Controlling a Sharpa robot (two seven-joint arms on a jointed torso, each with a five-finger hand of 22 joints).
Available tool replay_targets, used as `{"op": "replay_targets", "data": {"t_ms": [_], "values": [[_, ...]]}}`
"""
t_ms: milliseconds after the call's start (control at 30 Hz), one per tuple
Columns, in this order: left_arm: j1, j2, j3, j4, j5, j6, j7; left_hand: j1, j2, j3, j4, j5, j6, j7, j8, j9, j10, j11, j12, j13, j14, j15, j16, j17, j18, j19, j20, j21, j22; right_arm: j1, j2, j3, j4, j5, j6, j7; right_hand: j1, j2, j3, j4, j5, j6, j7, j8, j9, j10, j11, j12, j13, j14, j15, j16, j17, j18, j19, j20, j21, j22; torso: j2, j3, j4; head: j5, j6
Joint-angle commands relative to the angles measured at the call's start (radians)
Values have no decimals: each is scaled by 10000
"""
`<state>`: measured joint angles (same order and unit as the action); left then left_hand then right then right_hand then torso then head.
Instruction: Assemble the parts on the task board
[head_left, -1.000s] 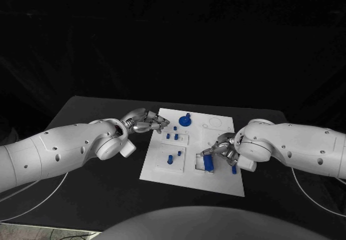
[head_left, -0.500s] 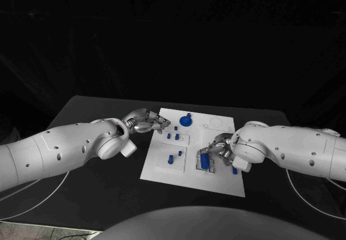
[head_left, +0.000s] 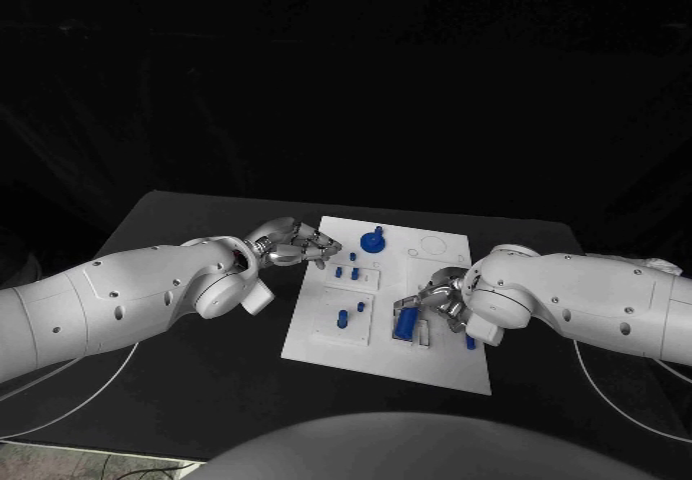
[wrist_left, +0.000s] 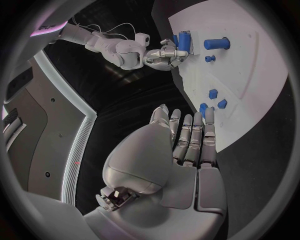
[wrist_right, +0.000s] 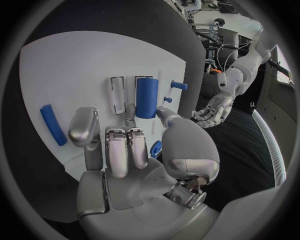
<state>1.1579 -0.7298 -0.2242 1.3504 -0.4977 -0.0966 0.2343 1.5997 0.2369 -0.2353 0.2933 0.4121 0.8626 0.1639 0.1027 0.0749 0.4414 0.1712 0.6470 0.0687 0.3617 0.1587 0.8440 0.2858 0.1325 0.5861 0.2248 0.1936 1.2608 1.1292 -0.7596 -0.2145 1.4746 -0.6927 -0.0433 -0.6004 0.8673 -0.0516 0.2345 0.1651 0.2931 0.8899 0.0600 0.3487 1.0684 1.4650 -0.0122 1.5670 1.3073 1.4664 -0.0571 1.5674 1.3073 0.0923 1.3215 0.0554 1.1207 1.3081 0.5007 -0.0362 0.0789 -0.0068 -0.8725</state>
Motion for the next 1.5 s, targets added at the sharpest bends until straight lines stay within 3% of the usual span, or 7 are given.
{"op": "replay_targets", "data": {"t_ms": [33, 333, 767, 1167, 1367, 1400, 1500], "values": [[4, 25, 10, 14, -20, 211, -24, 62, 9, 0, -10, 66, 12, 46, 44, 17, -71, 29, 51, -12, -52, -5, 33, -10, 65, 23, 76, -61, 9, -52, 4, -30, 65, -67, 203, 36, -80, -42, -133, 25, -356, -15, 68, -27, -26, 1058, 97, 38, 2635, 1044, 57, 34, 2635, 92, -17, 62, -64, 1254, 3, -1, -5, 3, -2], [4, 31, 10, -4, -22, 234, -54, 61, 15, 0, -5, 64, 14, 53, 50, 18, -75, 34, 55, -12, -57, -3, 38, -16, 68, 27, 79, -63, 12, -60, -68, -29, 104, -58, 437, 104, -375, -201, -910, 268, -2421, -292, 176, -113, -115, 1058, 192, 38, 2635, 1044, 138, 34, 2635, 132, -126, 127, -364, 1204, 2, 5, -3, 19, -2], [3, 35, 10, -36, -22, 269, -84, 59, 18, 0, -3, 63, 16, 57, 53, 19, -77, 37, 57, -13, -58, -2, 42, -20, 69, 29, 80, -65, 15, -62, -199, -26, 143, 39, 100, 677, -530, -386, -2414, 867, -2446, -905, 315, -18, -75, 1058, 320, 38, 2635, 1044, 243, 34, 2635, 145, -230, 220, -525, 1197, 3, 3, -2, 39, -2], [3, 18, 10, -25, -22, 268, -95, 60, 21, 0, -3, 64, 18, 59, 57, 20, -78, 38, 59, -13, -59, 0, 45, -22, 70, 31, 82, -66, 16, 46, -757, -15, 690, -1114, -1838, 2026, 248, 266, -3073, 1160, -2321, -1761, 485, 233, -127, 1058, 471, 38, 2635, 1044, 375, 34, 2635, 69, -31, 333, -79, 1315, 0, 3, 1, 44, -2], [3, 8, 9, -6, -26, 257, -74, 64, 23, 2, -6, 66, 19, 60, 60, 21, -80, 39, 62, -13, -59, 1, 49, -25, 72, 34, 83, -66, 19, 57, -1154, -16, 1230, -2774, -3036, 3096, 1293, 571, -3201, 925, -747, -2222, 564, 401, -363, 1058, 530, 38, 2635, 1044, 436, 34, 2635, -28, 230, 385, 510, 1449, 18, 12, -3, 82, -2], [3, -1, 9, 4, -30, 249, -63, 64, 23, 2, -6, 66, 19, 60, 60, 21, -80, 39, 62, -13, -59, 1, 49, -25, 72, 34, 83, -66, 19, 40, -1302, -17, 1439, -3410, -3387, 3414, 1804, 621, -3132, 726, 313, -2489, 618, 295, -551, 1058, 556, 38, 2635, 1044, 455, 34, 2635, -48, 264, 400, 629, 1472, 26, 16, -4, 92, -2], [3, -24, 9, 26, -37, 227, -37, 68, 24, 4, -8, 68, 20, 59, 62, 21, -80, 39, 64, -13, -58, 2, 52, -27, 72, 36, 84, -67, 20, -17, -1614, -19, 1858, -4628, -4050, 3927, 2559, 634, -3028, 425, 1579, -2959, 694, 56, -953, 1058, 562, 38, 2635, 1044, 467, 34, 2635, -85, 351, 419, 860, 1523, 22, 15, -9, 123, -2]]}}
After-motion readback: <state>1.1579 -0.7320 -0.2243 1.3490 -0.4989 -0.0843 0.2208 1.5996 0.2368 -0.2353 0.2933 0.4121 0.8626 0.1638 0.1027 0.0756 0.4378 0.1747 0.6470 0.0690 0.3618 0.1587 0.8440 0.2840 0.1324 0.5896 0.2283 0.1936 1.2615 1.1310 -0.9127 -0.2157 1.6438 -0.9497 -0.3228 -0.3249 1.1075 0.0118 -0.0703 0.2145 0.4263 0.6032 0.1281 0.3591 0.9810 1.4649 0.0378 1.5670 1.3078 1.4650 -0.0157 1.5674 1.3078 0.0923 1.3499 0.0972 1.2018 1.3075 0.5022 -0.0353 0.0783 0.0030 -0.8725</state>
